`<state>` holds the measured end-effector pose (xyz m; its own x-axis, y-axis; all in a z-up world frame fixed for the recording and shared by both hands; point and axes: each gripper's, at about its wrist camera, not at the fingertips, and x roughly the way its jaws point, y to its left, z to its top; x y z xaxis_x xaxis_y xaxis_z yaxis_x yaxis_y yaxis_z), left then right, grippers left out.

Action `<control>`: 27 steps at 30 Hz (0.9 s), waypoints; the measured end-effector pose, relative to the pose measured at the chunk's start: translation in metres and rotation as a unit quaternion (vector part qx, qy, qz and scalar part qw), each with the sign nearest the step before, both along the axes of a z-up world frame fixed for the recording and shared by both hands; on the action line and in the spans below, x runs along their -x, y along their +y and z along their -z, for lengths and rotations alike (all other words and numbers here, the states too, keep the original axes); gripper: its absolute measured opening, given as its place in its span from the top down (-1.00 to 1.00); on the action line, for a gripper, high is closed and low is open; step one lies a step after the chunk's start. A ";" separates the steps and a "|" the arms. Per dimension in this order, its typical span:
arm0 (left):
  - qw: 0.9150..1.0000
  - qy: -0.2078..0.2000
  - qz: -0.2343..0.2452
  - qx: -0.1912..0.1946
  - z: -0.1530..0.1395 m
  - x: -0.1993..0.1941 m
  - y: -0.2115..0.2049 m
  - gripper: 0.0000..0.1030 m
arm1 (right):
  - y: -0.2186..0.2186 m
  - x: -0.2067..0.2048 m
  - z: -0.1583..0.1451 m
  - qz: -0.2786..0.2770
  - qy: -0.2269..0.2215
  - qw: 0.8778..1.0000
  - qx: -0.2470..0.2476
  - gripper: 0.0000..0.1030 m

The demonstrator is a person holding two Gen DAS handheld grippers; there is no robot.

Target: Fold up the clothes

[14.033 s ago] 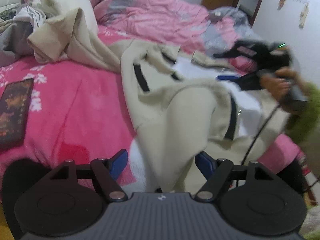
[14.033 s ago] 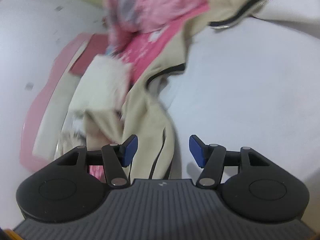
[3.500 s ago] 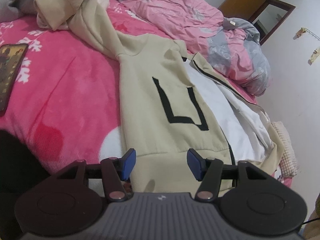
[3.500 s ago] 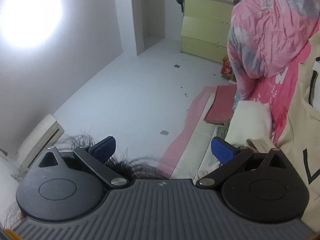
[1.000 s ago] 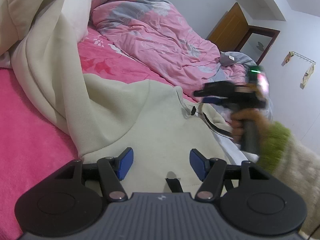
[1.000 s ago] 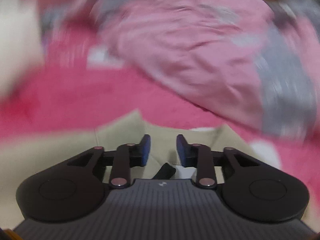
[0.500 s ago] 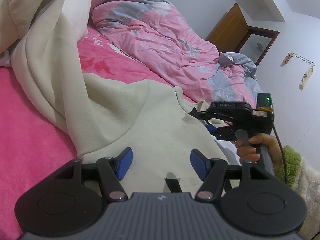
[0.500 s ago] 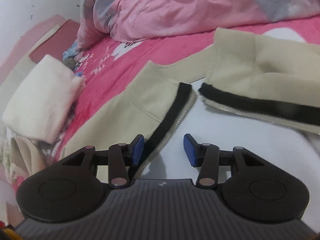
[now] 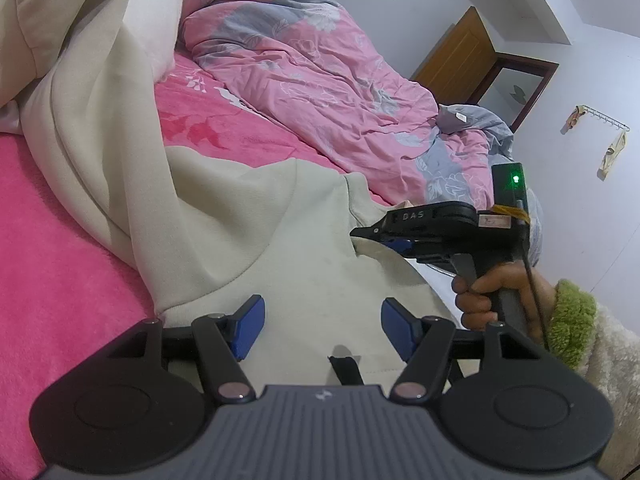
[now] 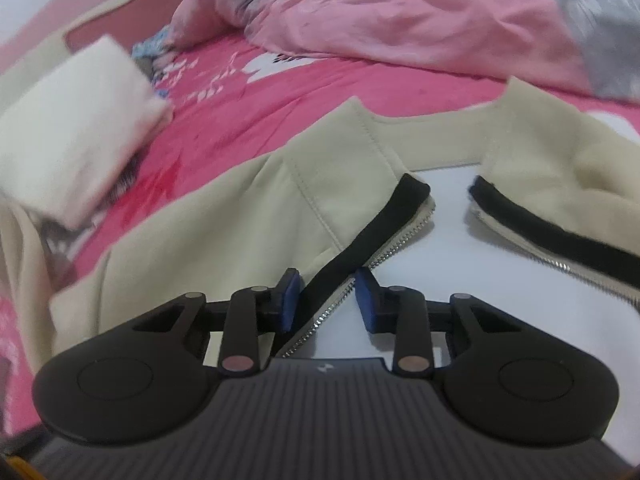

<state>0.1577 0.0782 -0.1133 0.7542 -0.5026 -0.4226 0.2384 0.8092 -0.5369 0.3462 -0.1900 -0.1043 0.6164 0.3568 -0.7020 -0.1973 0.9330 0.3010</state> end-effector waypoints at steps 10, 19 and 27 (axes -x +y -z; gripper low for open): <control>1.000 0.000 0.000 0.003 0.001 -0.001 0.001 -0.28 | 0.048 0.026 -0.022 -0.093 -0.104 0.958 0.251 0.88; 1.000 0.001 0.001 0.002 0.000 0.000 0.001 -0.28 | 0.092 0.053 0.043 -0.261 -0.182 0.743 0.589 0.86; 1.000 0.001 0.002 0.003 0.001 0.000 0.002 -0.28 | 0.040 0.035 -0.015 -0.100 -0.152 0.855 0.486 0.54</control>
